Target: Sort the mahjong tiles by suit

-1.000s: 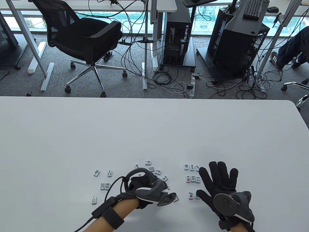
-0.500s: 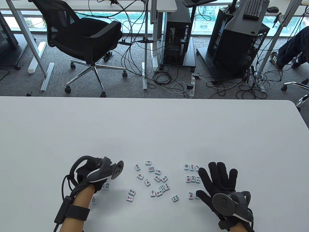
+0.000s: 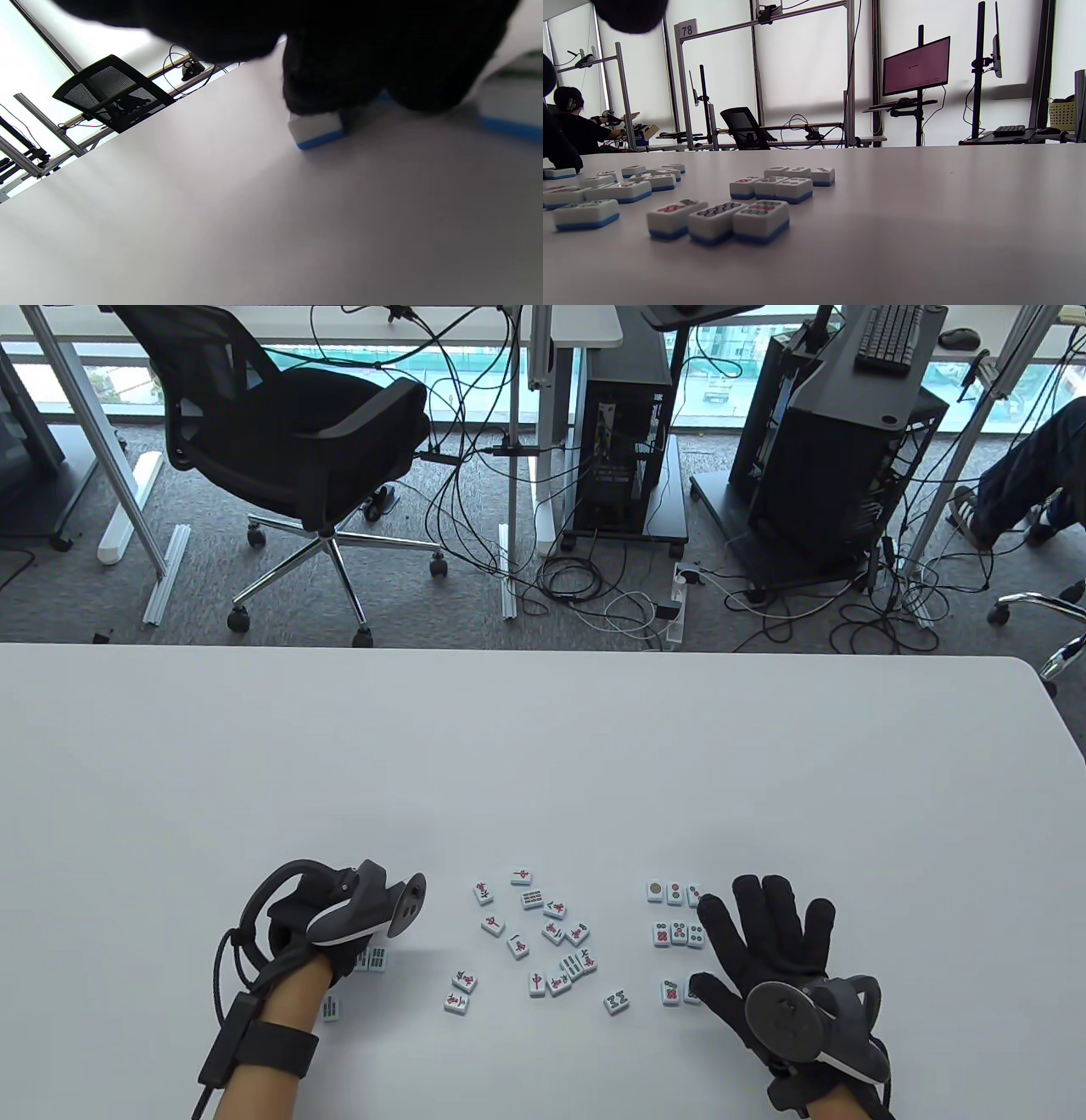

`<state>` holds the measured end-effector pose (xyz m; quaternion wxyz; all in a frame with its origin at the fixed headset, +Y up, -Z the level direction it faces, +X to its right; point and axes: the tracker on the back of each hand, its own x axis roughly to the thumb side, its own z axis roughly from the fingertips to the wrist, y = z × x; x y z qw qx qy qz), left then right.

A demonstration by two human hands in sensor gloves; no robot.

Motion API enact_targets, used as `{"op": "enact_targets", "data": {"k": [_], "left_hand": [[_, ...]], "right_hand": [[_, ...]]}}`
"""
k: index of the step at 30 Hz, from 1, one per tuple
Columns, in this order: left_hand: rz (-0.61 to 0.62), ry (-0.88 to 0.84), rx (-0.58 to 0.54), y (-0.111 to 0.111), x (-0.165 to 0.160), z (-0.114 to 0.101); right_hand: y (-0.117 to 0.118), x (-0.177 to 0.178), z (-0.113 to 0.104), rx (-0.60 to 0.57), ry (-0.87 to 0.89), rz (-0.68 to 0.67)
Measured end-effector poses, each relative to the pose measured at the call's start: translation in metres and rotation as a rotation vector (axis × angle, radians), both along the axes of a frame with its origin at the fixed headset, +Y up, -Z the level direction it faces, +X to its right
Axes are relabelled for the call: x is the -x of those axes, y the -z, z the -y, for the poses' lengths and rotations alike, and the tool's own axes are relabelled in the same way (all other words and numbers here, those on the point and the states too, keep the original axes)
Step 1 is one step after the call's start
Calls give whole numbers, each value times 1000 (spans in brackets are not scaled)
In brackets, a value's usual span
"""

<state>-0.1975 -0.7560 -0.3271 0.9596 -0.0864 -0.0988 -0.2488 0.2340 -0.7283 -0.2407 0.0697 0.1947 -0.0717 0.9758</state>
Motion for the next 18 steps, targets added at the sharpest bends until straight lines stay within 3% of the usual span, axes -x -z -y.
{"op": "enact_targets", "data": {"k": [5, 8, 14, 18], "left_hand": [[-38, -7, 12, -2, -4, -10], [-14, -4, -39, -3, -13, -23], [78, -112, -105, -2, -54, -43], [101, -294, -139, 0, -98, -50]], "right_hand": [[0, 0, -2, -1, 11, 1], [0, -1, -2, -1, 13, 0], [0, -1, -2, -1, 13, 0], [1, -1, 0, -7, 23, -9]]}}
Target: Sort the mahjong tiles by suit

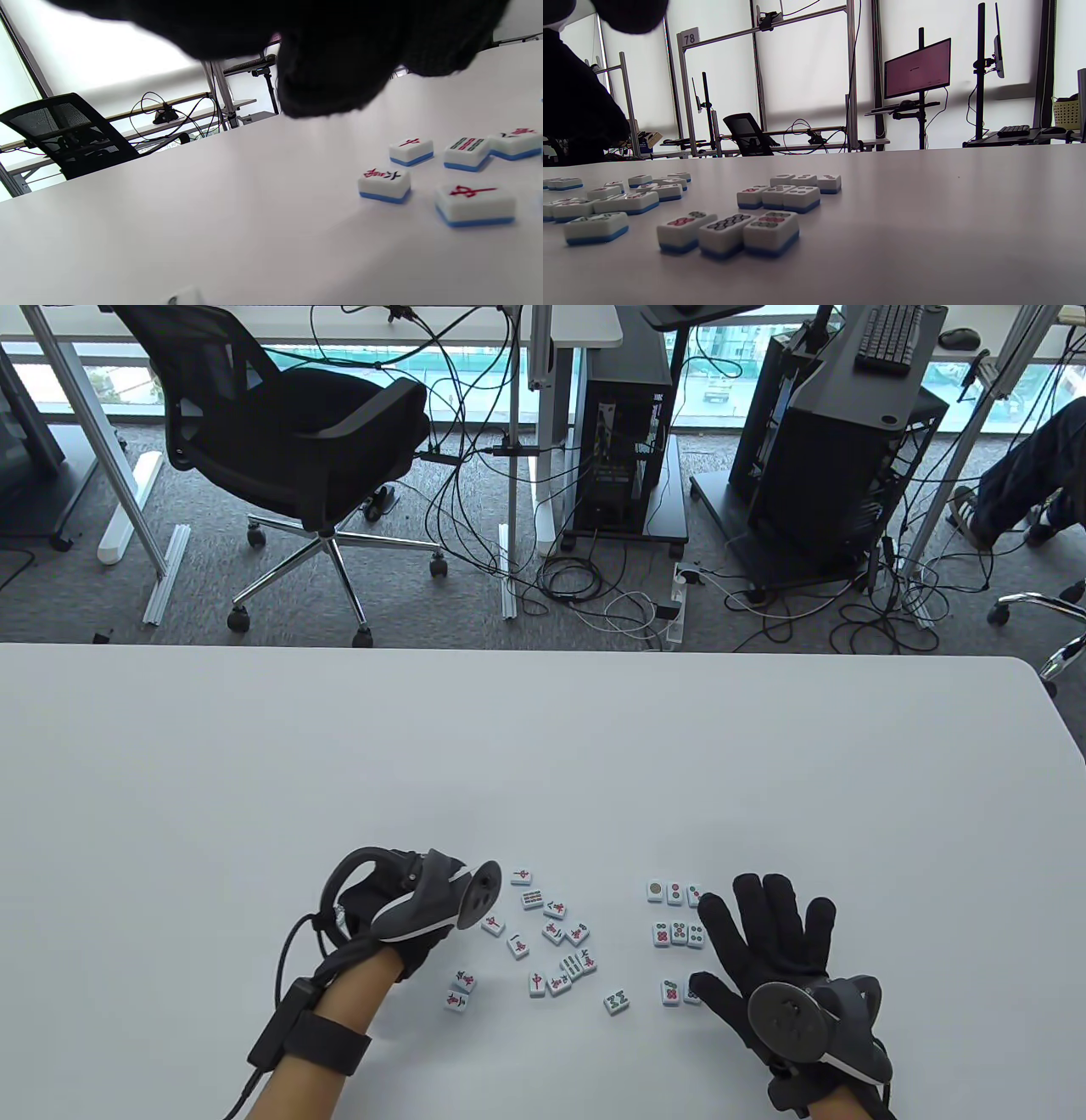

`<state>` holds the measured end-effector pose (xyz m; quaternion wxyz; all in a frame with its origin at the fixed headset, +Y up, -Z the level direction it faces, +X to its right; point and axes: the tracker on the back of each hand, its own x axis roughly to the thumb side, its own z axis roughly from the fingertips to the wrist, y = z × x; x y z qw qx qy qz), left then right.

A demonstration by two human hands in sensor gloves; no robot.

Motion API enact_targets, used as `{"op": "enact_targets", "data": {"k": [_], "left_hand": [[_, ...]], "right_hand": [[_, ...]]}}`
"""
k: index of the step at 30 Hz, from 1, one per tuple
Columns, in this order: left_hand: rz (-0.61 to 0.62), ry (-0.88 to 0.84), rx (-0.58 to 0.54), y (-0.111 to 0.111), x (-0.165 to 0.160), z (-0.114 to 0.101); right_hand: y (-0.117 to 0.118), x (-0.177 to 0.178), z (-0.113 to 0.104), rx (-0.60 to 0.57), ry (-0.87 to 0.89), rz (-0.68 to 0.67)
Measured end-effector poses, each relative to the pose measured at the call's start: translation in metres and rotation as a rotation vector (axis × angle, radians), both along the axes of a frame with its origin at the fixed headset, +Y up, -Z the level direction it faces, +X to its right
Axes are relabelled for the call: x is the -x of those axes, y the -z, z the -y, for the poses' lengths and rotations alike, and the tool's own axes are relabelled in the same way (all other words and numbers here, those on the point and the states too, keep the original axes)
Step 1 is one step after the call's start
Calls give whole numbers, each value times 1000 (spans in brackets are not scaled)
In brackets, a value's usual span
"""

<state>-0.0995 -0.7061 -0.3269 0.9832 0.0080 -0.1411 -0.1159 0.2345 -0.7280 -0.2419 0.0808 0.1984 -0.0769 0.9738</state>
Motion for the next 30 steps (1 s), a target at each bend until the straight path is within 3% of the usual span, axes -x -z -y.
{"op": "enact_targets", "data": {"k": [4, 8, 13, 21, 30], "left_hand": [[-21, 25, -45, 10, -33, 1], [-129, 74, 93, 28, -57, 14], [-271, 188, 175, 44, -75, 30], [-323, 215, 234, 56, -80, 51], [-283, 206, 225, 53, -72, 55]], "right_hand": [[-1, 0, 0, 0, 1, -1], [-1, 0, 0, -3, 13, -3], [-1, 1, 0, -6, 15, -12], [-2, 4, 2, -4, 14, -33], [-2, 4, 3, -2, 6, -34]]}}
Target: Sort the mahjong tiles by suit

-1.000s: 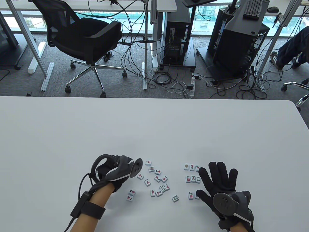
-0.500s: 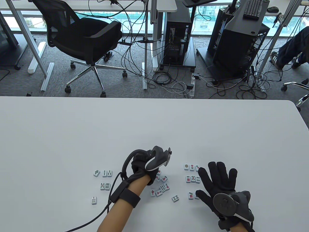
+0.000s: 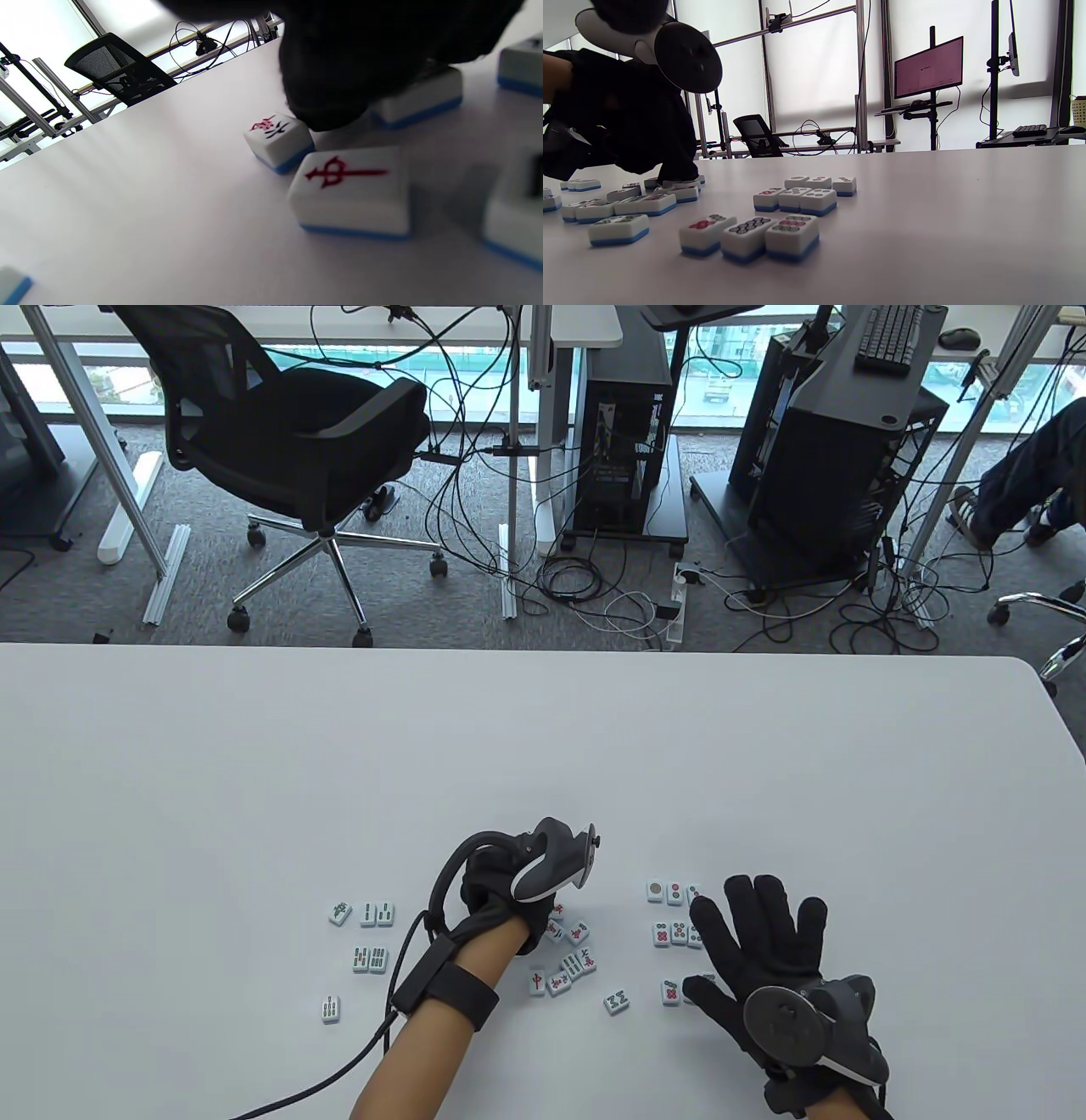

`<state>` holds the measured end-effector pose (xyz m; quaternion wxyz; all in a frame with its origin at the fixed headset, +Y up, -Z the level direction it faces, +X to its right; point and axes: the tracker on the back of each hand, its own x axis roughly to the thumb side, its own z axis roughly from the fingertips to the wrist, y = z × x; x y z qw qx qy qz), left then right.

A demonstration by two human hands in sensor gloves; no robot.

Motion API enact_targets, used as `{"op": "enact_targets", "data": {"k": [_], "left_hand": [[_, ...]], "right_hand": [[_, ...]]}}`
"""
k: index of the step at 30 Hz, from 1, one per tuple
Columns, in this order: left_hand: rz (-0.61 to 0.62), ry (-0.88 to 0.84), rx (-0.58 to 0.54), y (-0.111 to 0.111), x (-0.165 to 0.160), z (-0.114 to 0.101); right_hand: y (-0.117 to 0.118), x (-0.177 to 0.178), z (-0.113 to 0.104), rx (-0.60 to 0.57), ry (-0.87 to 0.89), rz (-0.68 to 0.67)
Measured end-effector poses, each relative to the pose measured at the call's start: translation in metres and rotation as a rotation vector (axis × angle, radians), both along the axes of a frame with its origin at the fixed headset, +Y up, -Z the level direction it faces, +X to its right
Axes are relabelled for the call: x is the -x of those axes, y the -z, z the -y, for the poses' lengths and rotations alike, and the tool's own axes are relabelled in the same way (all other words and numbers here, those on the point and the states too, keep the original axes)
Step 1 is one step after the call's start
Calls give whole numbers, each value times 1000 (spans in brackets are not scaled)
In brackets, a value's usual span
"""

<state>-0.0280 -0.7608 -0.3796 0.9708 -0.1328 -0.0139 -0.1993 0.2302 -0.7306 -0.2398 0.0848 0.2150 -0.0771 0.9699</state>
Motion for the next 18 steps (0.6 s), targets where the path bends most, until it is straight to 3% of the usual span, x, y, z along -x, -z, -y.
{"op": "enact_targets", "data": {"k": [10, 18], "left_hand": [[20, -20, 46, 0, 1, 3], [60, -144, 66, 3, 9, 7]], "right_hand": [[0, 0, 0, 3, -11, 2], [0, 1, 0, 5, -11, 1]]}}
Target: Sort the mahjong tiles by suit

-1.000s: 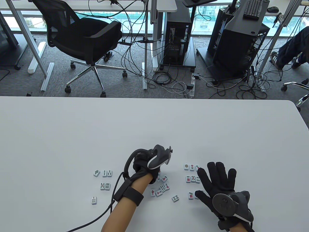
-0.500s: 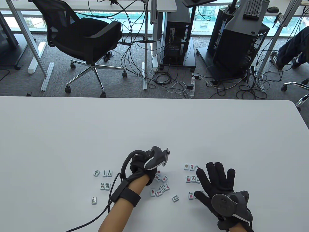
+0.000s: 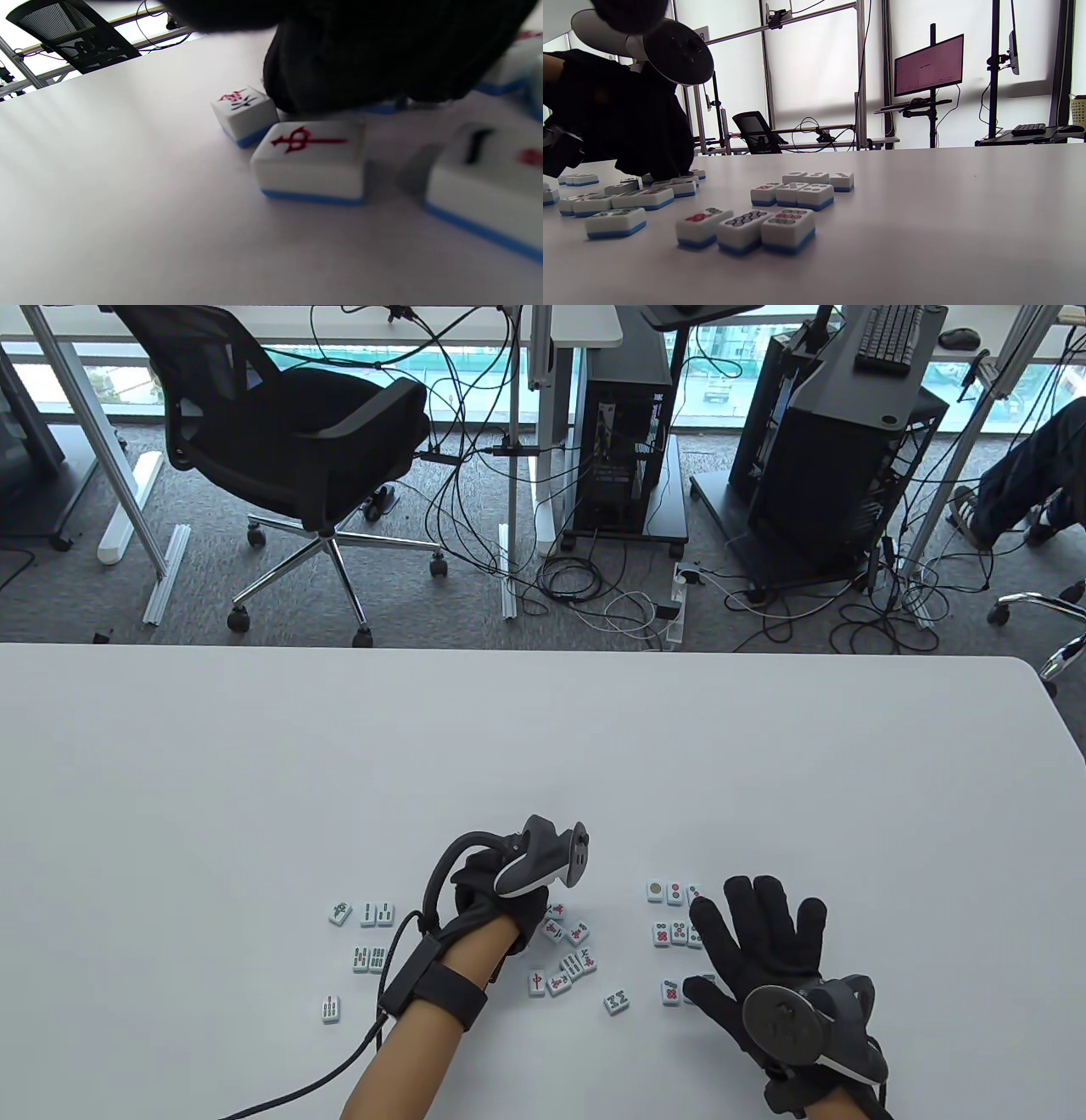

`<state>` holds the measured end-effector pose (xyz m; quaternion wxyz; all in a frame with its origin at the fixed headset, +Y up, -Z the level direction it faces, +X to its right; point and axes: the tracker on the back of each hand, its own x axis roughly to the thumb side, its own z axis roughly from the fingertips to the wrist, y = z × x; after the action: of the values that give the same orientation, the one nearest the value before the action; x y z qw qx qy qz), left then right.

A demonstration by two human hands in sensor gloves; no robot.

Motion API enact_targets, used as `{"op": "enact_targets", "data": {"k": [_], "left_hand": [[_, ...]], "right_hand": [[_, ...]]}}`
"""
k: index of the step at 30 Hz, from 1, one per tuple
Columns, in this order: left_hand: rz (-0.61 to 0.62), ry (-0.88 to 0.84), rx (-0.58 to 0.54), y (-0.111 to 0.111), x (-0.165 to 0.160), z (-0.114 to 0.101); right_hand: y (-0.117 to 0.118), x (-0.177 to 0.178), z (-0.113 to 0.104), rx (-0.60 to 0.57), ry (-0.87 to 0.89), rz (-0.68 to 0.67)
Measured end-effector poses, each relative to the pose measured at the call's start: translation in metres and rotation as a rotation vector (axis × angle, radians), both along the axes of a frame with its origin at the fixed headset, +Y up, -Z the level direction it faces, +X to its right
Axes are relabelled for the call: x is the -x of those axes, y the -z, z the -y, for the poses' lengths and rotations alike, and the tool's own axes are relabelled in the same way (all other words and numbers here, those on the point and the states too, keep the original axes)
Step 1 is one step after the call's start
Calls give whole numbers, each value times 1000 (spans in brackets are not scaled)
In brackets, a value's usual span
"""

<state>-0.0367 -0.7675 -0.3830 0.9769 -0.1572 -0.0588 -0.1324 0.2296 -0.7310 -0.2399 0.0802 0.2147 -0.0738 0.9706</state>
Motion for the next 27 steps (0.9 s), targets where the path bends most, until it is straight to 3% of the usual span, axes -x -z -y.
{"op": "enact_targets", "data": {"k": [5, 9, 11, 17, 21, 27], "left_hand": [[71, -33, -62, -4, 3, -2], [221, -131, -147, -15, 12, -23], [317, -177, -168, -25, 23, -39], [429, -129, -244, -66, 72, -68], [436, -84, -223, -96, 109, -66], [465, 45, -172, -131, 138, -36]], "right_hand": [[0, 0, 0, -1, 1, -1], [0, 0, 0, -1, 8, -2], [0, 0, 0, 0, 6, 1], [0, 0, 0, 1, -1, 3], [1, 0, 2, 4, -12, 3], [1, 1, 3, 13, -26, 14]]}}
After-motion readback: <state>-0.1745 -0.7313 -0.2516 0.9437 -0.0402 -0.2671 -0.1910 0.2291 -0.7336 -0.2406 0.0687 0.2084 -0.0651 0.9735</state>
